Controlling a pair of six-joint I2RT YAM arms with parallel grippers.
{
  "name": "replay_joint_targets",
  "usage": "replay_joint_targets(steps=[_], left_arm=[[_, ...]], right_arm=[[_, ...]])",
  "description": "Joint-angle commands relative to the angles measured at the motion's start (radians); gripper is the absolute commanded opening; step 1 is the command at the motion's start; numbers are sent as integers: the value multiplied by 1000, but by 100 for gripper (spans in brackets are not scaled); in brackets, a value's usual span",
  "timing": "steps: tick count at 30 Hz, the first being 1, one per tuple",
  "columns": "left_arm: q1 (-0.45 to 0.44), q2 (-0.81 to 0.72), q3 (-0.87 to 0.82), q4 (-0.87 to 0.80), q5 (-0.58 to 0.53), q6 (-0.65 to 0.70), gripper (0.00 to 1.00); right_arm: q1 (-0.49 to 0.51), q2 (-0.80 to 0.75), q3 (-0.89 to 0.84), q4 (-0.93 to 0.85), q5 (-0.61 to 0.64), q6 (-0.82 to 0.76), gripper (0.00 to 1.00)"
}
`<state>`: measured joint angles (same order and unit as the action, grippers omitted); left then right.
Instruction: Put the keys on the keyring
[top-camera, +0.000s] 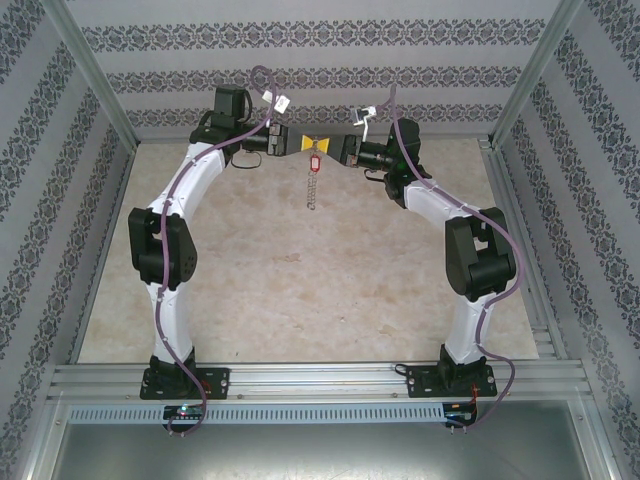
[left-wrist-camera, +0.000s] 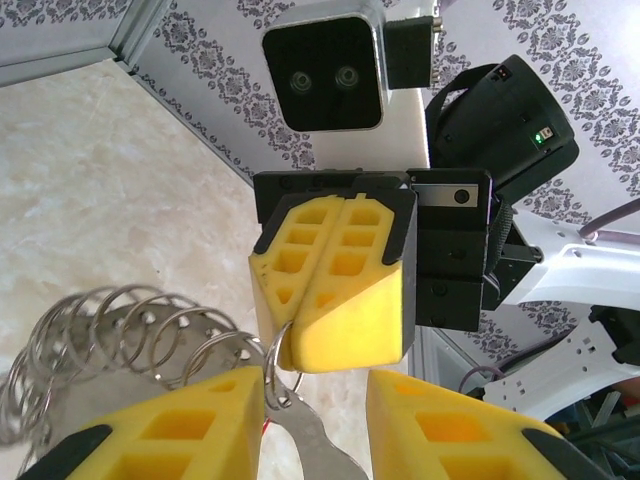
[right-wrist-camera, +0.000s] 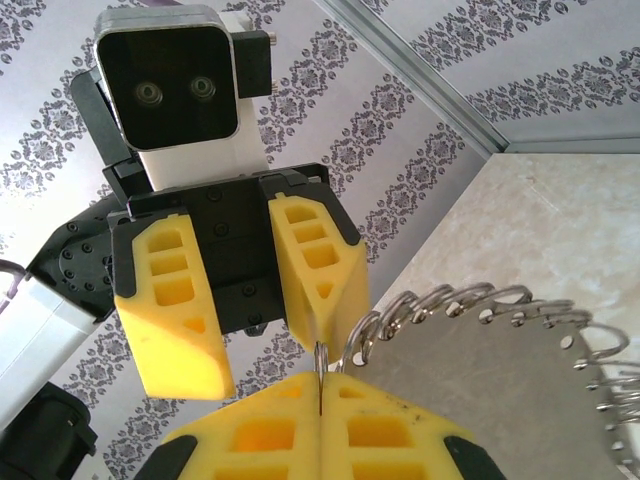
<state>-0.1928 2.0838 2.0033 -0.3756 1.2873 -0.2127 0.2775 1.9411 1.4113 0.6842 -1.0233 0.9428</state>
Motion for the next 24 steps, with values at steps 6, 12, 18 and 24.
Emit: replay_joint_targets(steps=[6, 12, 18, 24], left_arm=[[-23, 27, 43, -11, 34, 18, 32], [-25, 26, 47, -24, 0, 35, 31], [-9, 18, 43, 16, -43, 5, 33], [-8, 20, 43, 44, -40, -17, 33]], right_arm=[[10, 8, 34, 58, -14, -3, 0], [11, 6, 28, 58, -17, -3, 0], [2, -5, 8, 58, -17, -6, 0], [3, -4, 6, 58, -15, -5, 0]])
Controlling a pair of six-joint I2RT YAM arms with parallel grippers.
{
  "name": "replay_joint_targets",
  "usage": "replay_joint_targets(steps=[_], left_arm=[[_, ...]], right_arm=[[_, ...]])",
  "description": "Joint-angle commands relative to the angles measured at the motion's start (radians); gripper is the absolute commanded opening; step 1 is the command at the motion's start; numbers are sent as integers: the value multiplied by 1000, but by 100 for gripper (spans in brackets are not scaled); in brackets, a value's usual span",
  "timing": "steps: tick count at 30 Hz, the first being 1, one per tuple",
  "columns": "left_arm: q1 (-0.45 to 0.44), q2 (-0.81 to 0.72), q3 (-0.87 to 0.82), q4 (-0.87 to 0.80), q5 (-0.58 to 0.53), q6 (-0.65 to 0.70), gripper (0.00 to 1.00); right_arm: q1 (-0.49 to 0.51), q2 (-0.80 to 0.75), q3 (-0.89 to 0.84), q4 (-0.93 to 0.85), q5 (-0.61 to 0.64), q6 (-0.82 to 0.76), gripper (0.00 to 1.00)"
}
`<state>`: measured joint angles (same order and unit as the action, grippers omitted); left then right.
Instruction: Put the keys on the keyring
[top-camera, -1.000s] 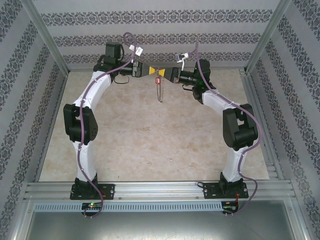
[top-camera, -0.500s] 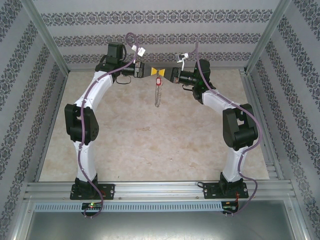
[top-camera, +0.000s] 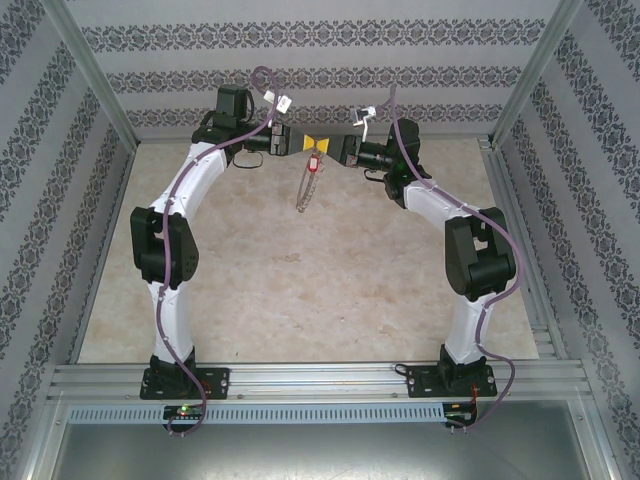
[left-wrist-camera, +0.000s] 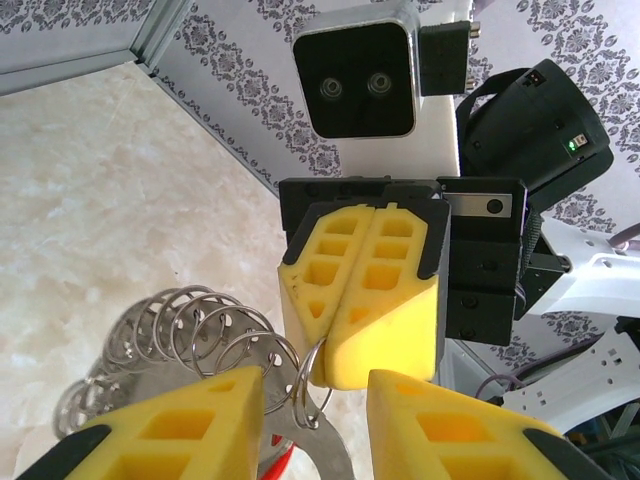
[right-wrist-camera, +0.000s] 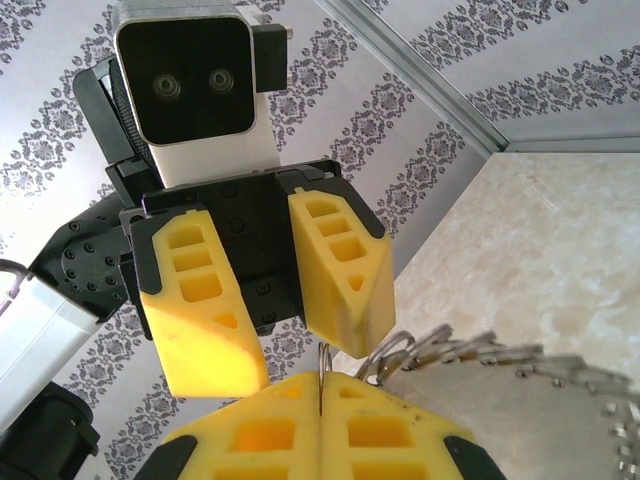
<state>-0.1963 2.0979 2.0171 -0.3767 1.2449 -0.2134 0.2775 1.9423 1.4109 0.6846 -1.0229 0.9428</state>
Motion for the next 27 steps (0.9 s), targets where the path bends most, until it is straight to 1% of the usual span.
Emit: replay_joint_targets(steps=[1, 7, 15, 18, 20, 25, 26, 27], left_arm=[[-6, 5, 29, 48, 5, -19, 33], [-15, 11, 29, 67, 27, -37, 33], [-24, 15, 23, 55, 48, -22, 32], [-25, 16, 20, 55, 54, -20, 30], [-26, 16, 19, 57, 56, -19, 27], [-28, 14, 17, 78, 59, -35, 13], [-28, 14, 15, 86, 60, -41, 9], [-28, 13, 11, 99, 62, -50, 3]], right_arm=[[6, -4, 7, 57, -16, -3, 0], [10, 3, 19, 58, -14, -1, 0], [8, 1, 20, 58, -13, -1, 0], [8, 3, 20, 58, -12, 0, 0], [9, 4, 19, 57, -11, -1, 0], [8, 4, 19, 57, -9, 2, 0], [8, 4, 19, 57, -9, 1, 0], [9, 3, 20, 58, -9, 3, 0]])
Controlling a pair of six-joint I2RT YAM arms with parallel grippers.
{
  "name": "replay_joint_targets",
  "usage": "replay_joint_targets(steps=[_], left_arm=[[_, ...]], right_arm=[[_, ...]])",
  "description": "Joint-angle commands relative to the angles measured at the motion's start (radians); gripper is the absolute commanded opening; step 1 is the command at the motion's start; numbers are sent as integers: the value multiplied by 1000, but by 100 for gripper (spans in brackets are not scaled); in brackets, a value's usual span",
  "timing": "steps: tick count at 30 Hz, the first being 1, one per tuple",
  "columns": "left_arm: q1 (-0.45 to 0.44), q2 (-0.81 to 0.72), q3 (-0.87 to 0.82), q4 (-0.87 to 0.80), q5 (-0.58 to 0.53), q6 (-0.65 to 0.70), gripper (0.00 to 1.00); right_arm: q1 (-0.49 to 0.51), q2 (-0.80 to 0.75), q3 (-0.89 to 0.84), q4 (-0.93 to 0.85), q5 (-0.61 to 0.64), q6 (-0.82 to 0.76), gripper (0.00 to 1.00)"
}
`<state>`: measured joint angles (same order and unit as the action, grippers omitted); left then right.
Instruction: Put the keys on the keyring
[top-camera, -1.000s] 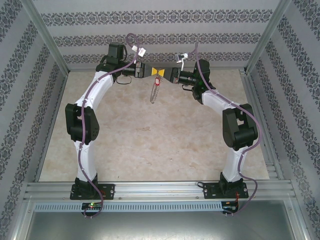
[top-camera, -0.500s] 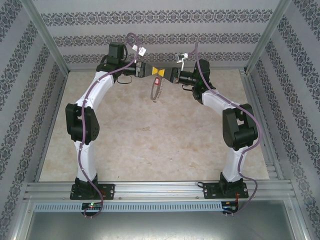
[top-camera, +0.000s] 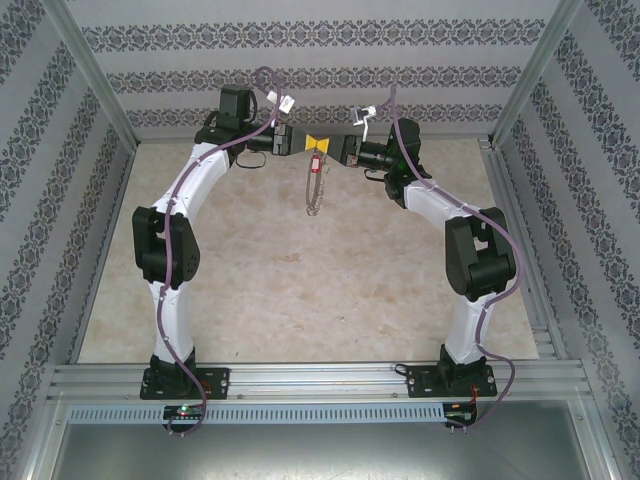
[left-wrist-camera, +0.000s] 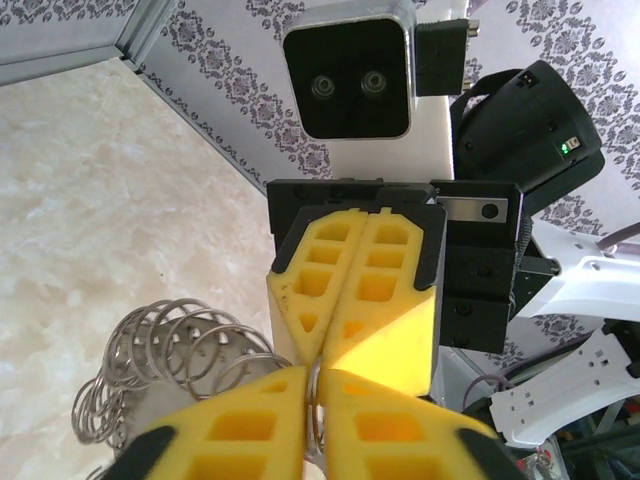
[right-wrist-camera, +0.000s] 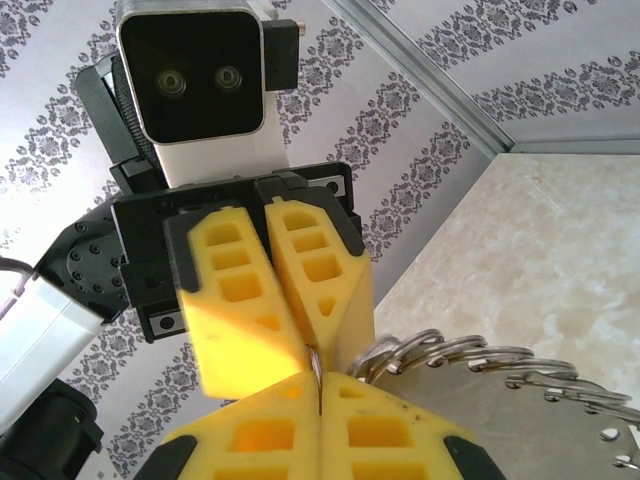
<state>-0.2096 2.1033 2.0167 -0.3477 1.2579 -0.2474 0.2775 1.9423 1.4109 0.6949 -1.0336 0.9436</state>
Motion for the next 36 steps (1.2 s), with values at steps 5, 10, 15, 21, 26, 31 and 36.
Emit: replay_joint_targets(steps=[5, 10, 15, 21, 26, 31, 36], left_arm=[[-15, -22, -39, 194, 56, -88, 0], [-14, -57, -74, 306, 57, -158, 0], [-16, -94, -116, 432, 58, -245, 0], [-16, -126, -154, 539, 57, -322, 0], [-16, -141, -167, 578, 59, -352, 0], [-23, -144, -167, 595, 66, -366, 0], [-28, -143, -164, 599, 71, -372, 0]], right_arm=[[1, -25, -13, 96, 13, 21, 13], [-29, -83, -97, 138, 35, 25, 28], [-44, -119, -158, 162, 40, 19, 32], [-43, -123, -182, 178, 37, 15, 34], [-37, -113, -168, 180, 33, 17, 41], [-25, -102, -133, 173, 30, 14, 55], [-12, -91, -96, 171, 23, 8, 58]])
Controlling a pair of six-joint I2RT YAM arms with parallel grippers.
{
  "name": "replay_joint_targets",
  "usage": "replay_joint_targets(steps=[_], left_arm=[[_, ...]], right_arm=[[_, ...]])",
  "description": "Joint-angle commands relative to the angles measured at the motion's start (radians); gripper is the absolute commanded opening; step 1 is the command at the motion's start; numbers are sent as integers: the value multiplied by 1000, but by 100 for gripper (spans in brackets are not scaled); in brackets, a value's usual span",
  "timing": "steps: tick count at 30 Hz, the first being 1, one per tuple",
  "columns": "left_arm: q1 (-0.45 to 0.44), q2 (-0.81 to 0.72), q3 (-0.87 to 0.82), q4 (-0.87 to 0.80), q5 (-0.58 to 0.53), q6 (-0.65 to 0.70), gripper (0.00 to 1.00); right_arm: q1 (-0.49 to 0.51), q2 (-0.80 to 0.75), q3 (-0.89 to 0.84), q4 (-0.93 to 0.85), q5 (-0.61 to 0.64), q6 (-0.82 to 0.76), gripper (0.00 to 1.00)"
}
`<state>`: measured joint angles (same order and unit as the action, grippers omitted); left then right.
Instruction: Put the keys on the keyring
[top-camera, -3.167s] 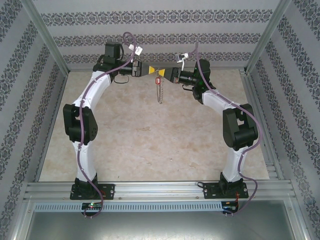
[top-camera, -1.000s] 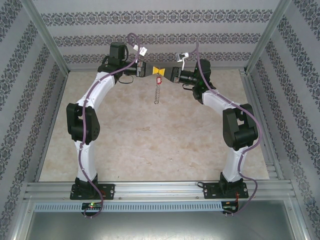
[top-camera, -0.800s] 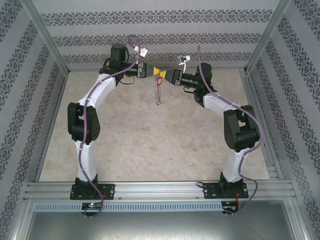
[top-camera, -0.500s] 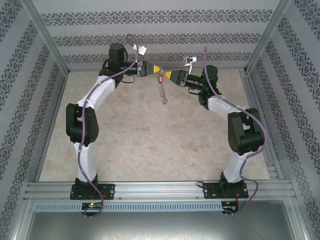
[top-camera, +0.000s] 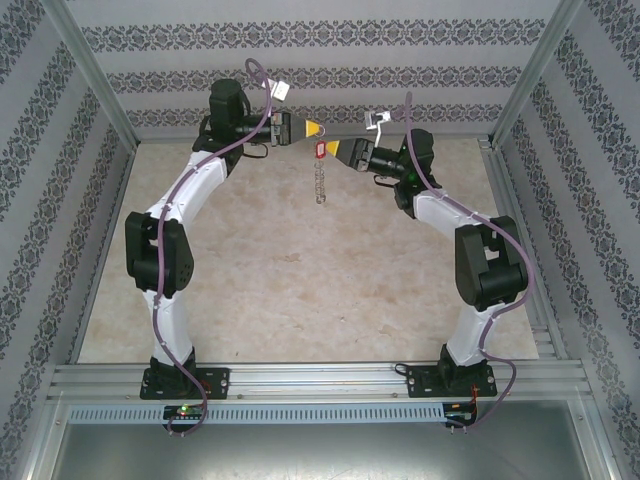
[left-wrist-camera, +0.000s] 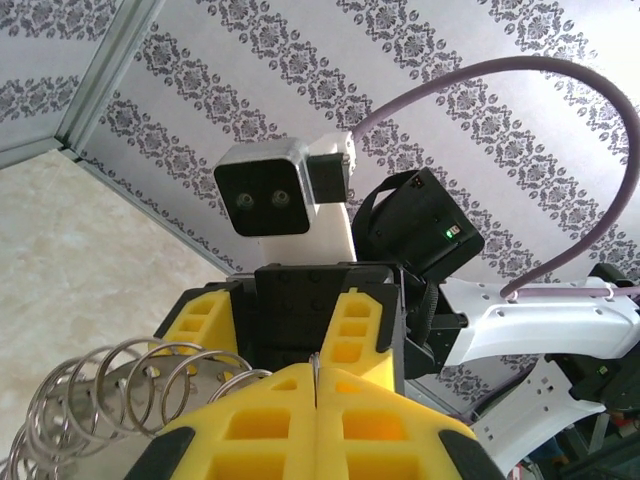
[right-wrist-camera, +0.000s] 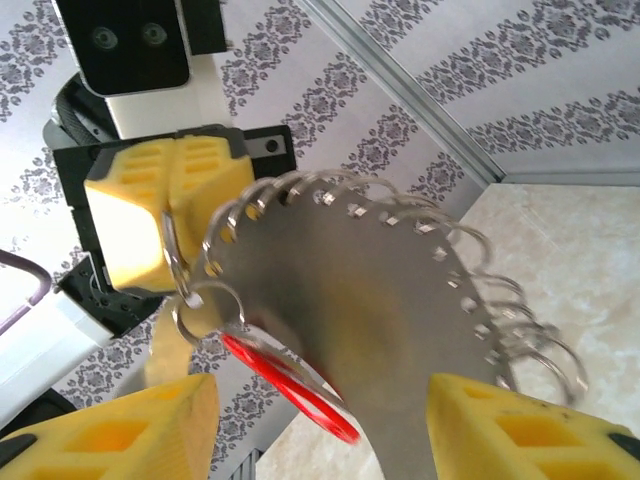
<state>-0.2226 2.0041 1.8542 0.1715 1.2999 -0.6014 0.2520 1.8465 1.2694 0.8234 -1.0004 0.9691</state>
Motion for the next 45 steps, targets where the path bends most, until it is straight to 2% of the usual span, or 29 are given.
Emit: replay_joint_targets(steps=[1, 5, 8, 10, 18, 24, 35, 42, 44, 45], left_arm=[[-17, -44, -1, 83, 29, -22, 0], [-18, -44, -1, 99, 26, -36, 0], [-17, -44, 0, 105, 22, -40, 0], [-17, -45, -1, 113, 14, -46, 0], [-18, -62, -25, 166, -20, -76, 0], [-17, -73, -61, 241, -41, -125, 0], [-19, -87, -153, 421, -93, -243, 0], [-19, -90, -177, 457, -117, -270, 0], [-20, -94, -186, 465, -128, -271, 0], [-20, -95, -190, 465, -133, -273, 0]], right_arm=[[19, 9, 55, 40, -12, -16, 58], [35, 23, 71, 35, -25, -20, 52], [40, 19, 50, 37, -27, -27, 33], [40, 12, 27, 44, -29, -29, 24], [46, -36, -54, 47, -12, -49, 22], [60, -31, -28, 46, -7, -45, 0], [123, 37, 82, 12, -20, -31, 0], [109, 18, 36, 5, -6, -36, 1], [98, -1, 9, 6, 0, -35, 10], [92, -10, -8, 6, 0, -35, 18]])
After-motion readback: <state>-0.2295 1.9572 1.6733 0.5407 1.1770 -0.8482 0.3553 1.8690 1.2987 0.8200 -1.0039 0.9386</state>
